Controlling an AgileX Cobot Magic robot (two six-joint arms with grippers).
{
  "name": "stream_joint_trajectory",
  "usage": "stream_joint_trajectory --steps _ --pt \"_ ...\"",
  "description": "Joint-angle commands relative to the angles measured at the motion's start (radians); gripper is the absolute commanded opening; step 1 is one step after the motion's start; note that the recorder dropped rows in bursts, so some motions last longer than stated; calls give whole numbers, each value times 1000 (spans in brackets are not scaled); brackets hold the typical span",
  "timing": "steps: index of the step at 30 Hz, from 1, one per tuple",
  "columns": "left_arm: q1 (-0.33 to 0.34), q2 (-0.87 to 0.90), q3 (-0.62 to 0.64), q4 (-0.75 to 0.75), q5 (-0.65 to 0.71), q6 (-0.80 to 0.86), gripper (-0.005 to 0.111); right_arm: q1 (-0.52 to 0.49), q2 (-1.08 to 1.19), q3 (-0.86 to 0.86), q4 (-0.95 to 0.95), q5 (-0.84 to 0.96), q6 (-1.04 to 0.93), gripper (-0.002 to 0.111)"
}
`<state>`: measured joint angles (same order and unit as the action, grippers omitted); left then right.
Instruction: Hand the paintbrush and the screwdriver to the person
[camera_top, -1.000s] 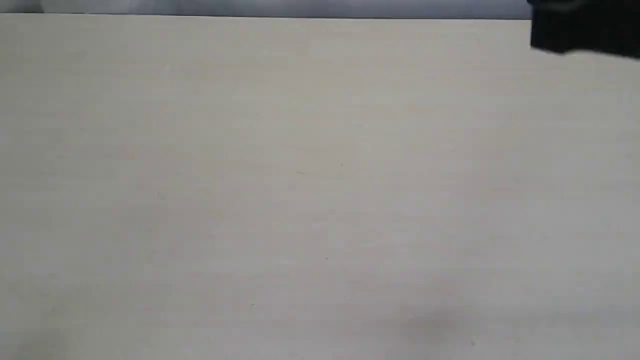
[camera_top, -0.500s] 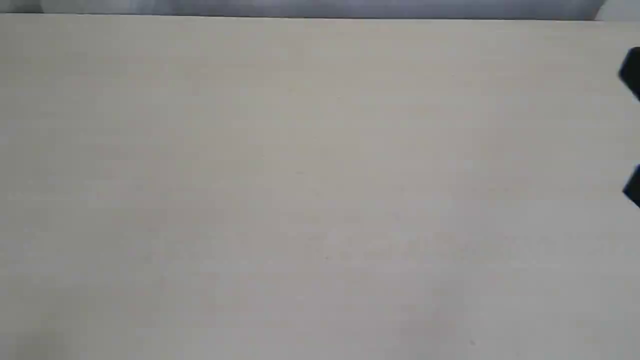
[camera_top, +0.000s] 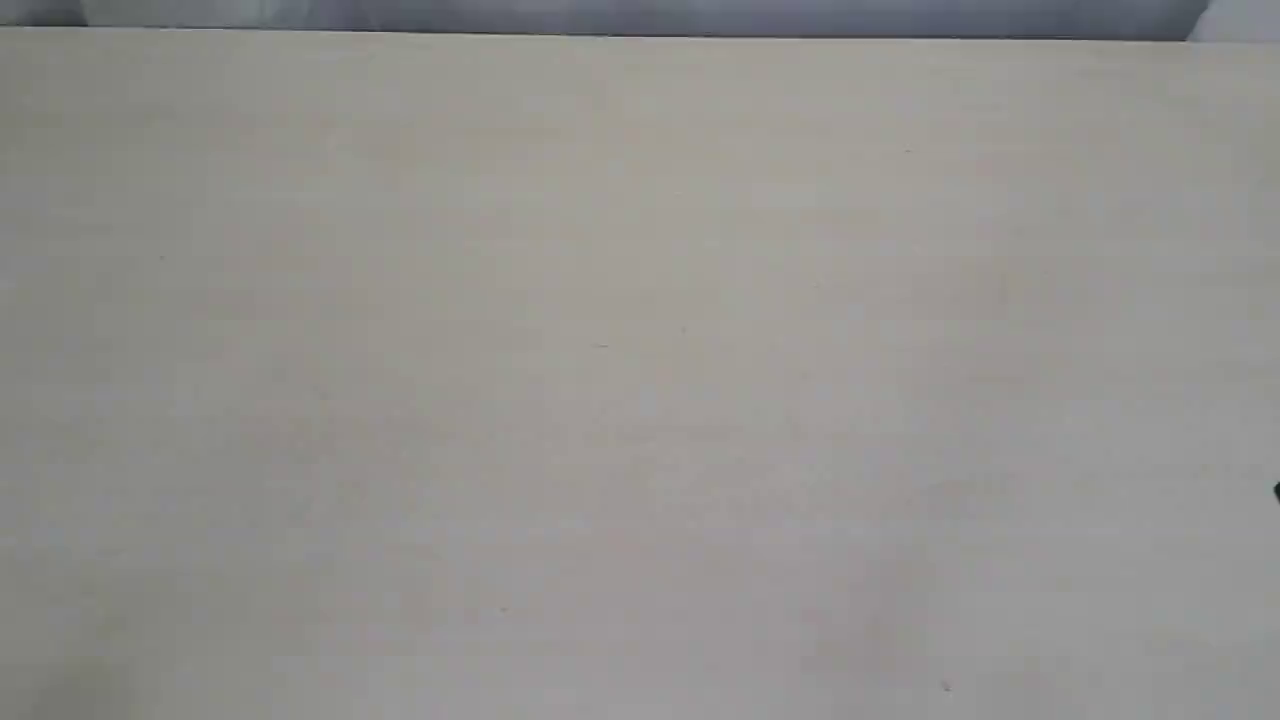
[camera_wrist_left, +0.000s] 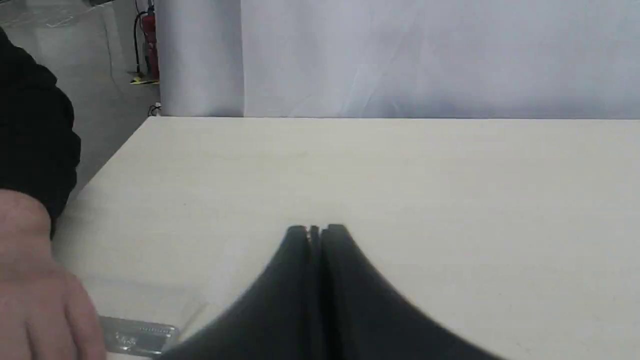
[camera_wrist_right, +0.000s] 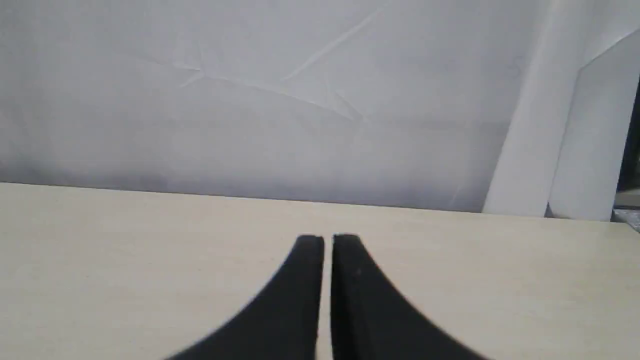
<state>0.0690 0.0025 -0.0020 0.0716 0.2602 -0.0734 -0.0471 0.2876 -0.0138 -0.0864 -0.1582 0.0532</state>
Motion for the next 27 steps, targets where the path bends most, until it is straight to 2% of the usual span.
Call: stream_joint_trajectory --steps 1,12,27 --pt "-6 -2 2 -1 -11 -2 0 -11 -40 14 -11 -36 8 4" --pt "-6 -2 2 -3 -9 -2 0 -11 -163 14 -8 28 15 4" --pt "-6 -2 2 -3 -9 -2 0 -9 -166 14 -8 64 13 4"
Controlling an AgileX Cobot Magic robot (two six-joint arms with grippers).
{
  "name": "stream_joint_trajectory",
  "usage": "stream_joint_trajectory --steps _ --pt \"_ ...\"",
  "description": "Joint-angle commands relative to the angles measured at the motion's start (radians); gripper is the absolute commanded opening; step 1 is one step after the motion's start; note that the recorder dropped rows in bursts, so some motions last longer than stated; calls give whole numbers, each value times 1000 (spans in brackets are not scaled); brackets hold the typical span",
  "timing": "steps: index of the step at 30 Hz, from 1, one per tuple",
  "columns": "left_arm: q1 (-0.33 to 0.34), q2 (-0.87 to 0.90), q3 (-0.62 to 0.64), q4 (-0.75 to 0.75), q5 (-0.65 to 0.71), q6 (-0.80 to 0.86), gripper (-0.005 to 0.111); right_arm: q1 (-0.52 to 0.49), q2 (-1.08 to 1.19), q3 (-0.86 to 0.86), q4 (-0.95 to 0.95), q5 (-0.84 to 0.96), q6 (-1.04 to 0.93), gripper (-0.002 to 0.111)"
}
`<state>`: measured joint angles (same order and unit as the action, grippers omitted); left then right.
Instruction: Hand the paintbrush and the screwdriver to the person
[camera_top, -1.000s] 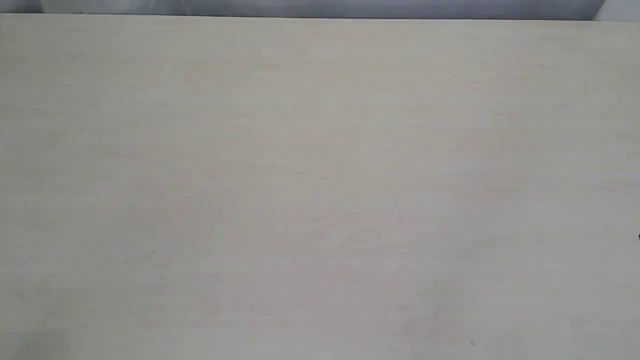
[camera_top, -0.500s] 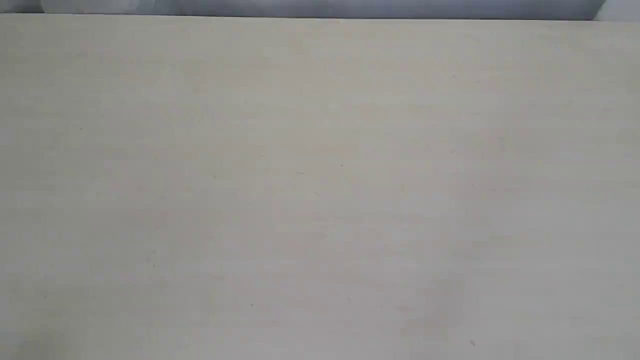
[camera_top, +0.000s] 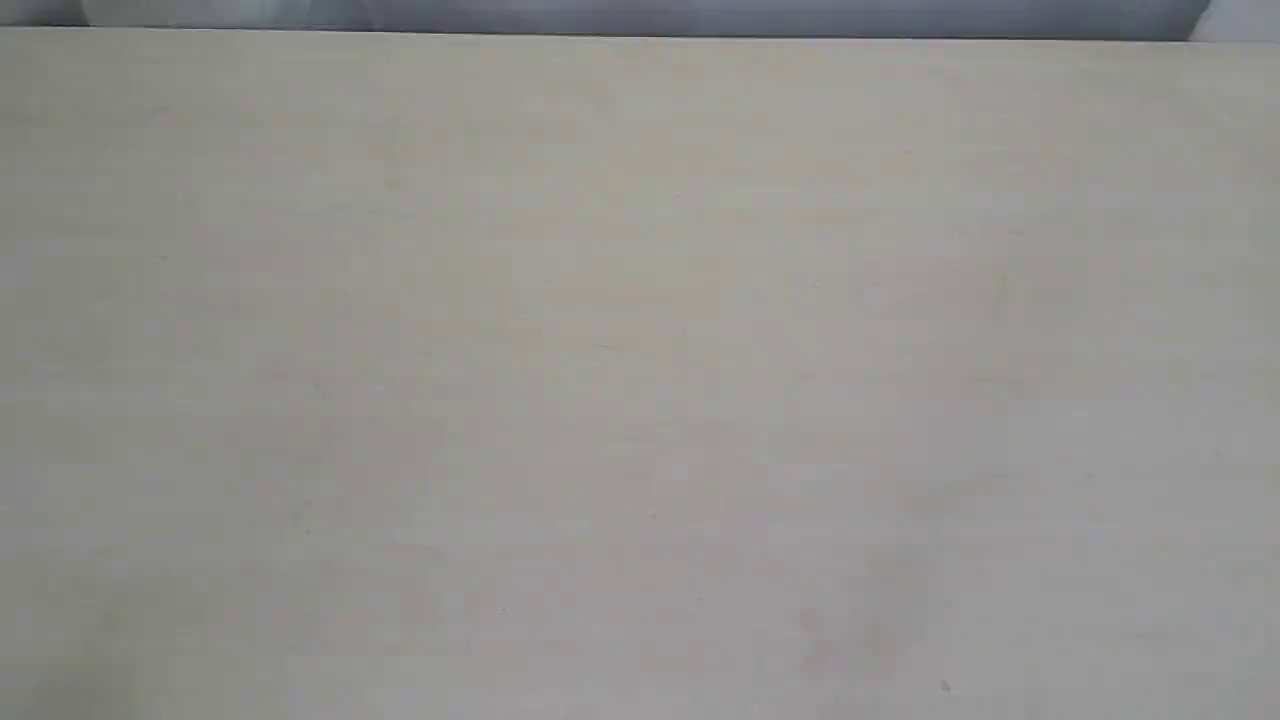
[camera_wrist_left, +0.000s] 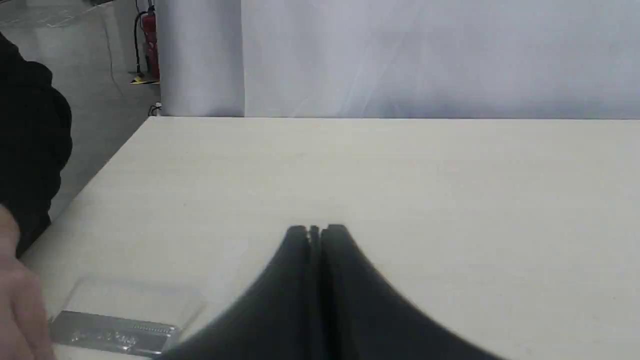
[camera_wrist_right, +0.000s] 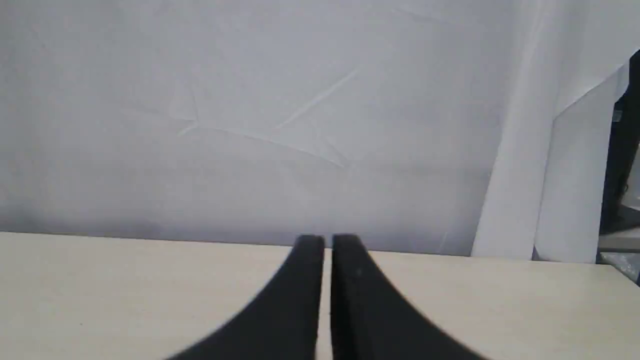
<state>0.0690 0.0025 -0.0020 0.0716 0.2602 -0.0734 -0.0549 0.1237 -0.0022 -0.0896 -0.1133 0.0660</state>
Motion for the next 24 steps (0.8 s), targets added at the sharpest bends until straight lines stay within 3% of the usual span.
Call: stream_joint_trajectory --steps 1,11,24 --pt "-6 -2 2 -3 -9 -2 0 -1 -2 2 -5 24 -2 4" --pt "-6 -2 2 -1 -12 -2 0 -1 -2 2 116 28 -116 4" --pt "-6 -2 2 -1 -12 -2 0 -1 -2 2 69 26 -87 4"
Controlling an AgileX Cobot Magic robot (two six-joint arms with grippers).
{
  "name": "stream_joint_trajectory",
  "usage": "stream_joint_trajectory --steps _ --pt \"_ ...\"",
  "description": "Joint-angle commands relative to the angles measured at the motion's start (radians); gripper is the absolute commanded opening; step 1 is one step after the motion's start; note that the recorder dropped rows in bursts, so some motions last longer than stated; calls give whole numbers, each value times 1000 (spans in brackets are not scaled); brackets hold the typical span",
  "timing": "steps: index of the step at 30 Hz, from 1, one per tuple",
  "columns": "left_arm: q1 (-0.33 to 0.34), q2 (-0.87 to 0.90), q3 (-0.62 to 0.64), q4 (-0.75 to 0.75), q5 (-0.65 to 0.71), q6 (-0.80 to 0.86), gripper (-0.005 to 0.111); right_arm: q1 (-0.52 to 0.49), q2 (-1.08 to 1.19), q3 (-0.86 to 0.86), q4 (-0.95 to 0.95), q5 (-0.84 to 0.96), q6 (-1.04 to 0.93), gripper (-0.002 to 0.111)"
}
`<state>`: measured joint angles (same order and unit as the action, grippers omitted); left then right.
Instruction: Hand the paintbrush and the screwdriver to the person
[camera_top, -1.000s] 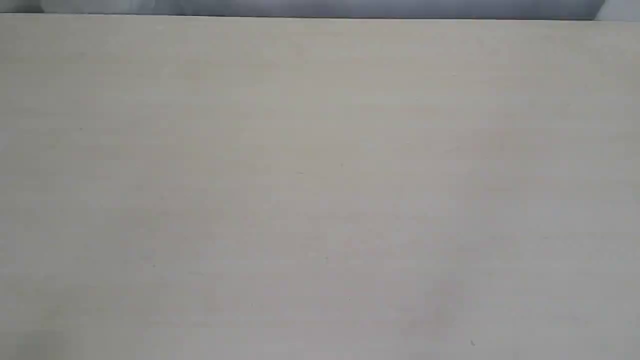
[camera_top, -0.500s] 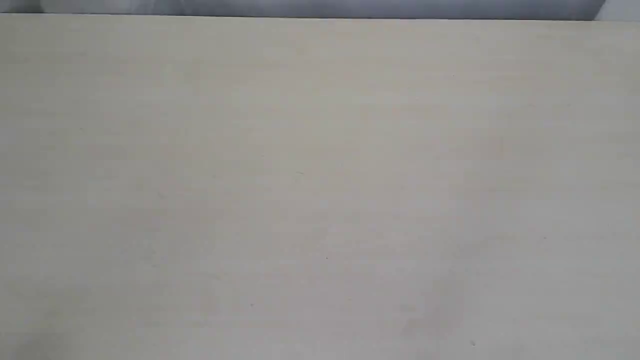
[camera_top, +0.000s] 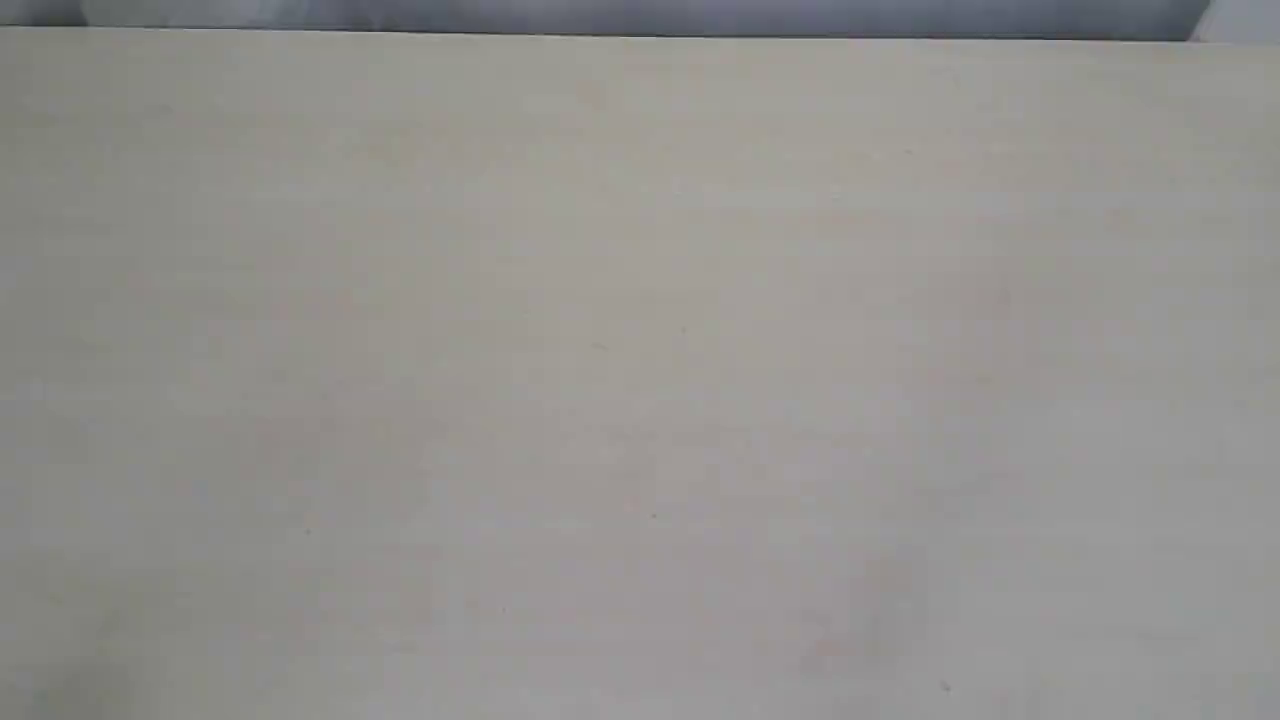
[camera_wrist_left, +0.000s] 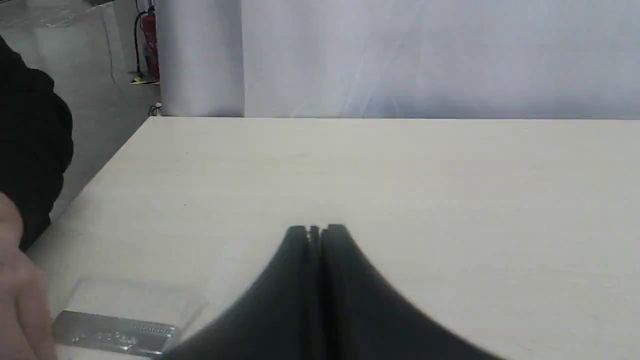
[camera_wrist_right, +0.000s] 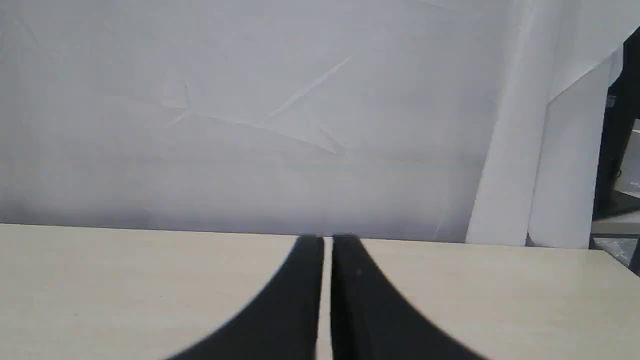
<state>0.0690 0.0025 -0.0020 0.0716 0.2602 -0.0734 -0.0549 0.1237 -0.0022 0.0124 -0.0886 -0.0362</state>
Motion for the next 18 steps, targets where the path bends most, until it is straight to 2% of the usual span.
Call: stream_joint_trajectory --steps 1,18 --pt "-6 -2 2 -1 -12 -2 0 -1 -2 2 -51 -2 29 4" --pt "-6 -2 2 -4 -11 -2 0 -1 -2 2 -50 15 48 4"
